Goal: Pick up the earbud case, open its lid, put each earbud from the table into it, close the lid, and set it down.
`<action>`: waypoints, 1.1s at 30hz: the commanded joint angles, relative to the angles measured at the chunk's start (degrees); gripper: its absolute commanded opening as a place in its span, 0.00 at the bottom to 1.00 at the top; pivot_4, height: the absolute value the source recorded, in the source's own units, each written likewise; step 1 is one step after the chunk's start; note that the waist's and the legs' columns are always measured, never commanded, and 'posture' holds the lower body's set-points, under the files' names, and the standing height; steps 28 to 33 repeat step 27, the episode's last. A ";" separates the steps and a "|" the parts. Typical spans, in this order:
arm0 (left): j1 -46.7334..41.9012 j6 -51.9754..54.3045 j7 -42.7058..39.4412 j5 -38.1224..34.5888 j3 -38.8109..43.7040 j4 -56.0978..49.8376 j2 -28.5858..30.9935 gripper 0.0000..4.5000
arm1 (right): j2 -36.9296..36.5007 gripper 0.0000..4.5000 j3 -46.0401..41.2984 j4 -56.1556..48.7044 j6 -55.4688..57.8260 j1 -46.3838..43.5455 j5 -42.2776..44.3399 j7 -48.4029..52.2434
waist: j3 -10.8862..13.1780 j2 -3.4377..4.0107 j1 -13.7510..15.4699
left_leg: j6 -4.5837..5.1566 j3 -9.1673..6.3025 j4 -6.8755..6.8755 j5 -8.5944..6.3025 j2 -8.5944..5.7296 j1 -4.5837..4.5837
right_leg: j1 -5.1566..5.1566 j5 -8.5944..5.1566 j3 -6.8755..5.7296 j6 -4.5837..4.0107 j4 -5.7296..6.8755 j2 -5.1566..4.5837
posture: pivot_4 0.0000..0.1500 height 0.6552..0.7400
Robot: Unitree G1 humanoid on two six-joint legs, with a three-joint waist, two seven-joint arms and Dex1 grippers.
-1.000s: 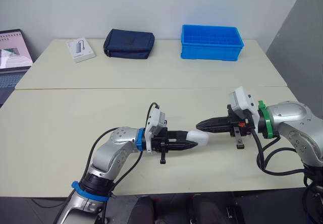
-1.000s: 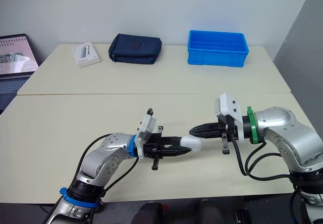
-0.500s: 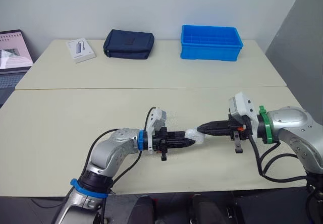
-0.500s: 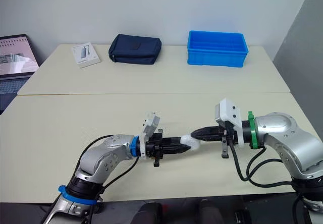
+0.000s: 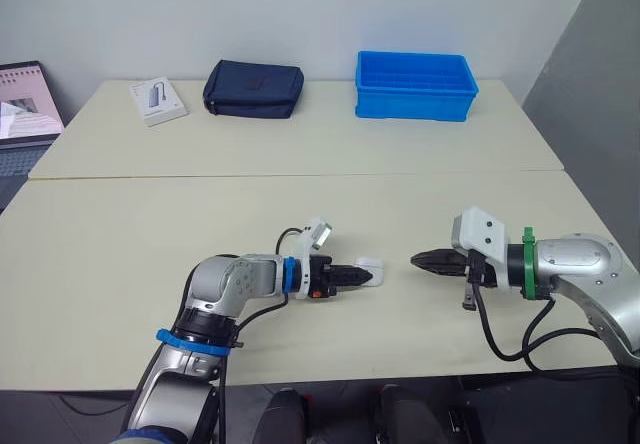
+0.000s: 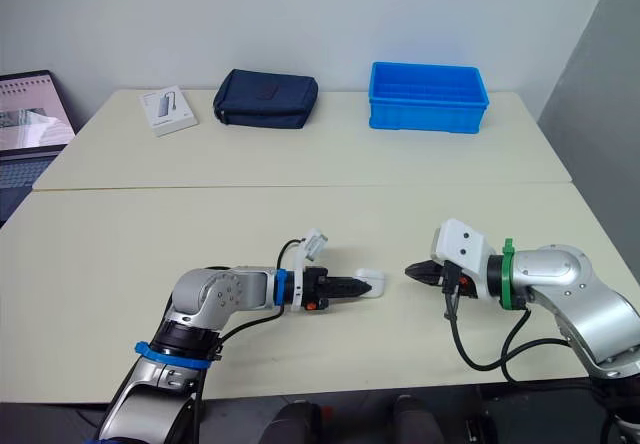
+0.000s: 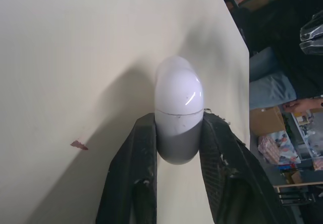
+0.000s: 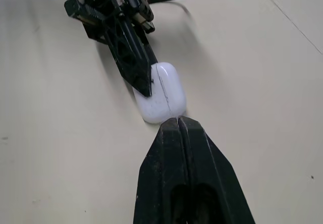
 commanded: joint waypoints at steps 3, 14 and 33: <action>1.82 -1.02 -1.37 1.99 -0.48 -2.62 5.35 0.67 | -2.38 0.00 -0.85 -2.20 1.28 -0.03 1.27 2.37 | -0.01 0.01 -0.16 | 0.00 0.02 0.01 0.00 0.00 0.03 | 0.04 0.00 0.02 0.00 0.00 -0.01 | 1.00 0.79; 12.10 -27.93 -8.65 11.35 3.11 -14.13 24.99 1.00 | -8.34 0.61 -3.14 0.70 -2.34 -4.66 1.27 9.59 | -0.01 0.03 -1.24 | 0.00 0.17 -0.35 0.01 0.08 0.43 | 0.10 -0.02 0.15 -0.13 0.04 -0.02 | 1.00 0.79; 27.01 -46.32 -18.86 9.80 17.34 -27.67 33.41 1.00 | -12.91 0.99 -2.92 12.32 -16.51 -11.16 -1.14 23.69 | 0.05 0.01 -0.92 | -0.02 0.41 -0.62 -0.01 0.03 0.27 | 0.01 -0.17 0.20 -0.12 -0.32 -0.27 | 1.00 0.79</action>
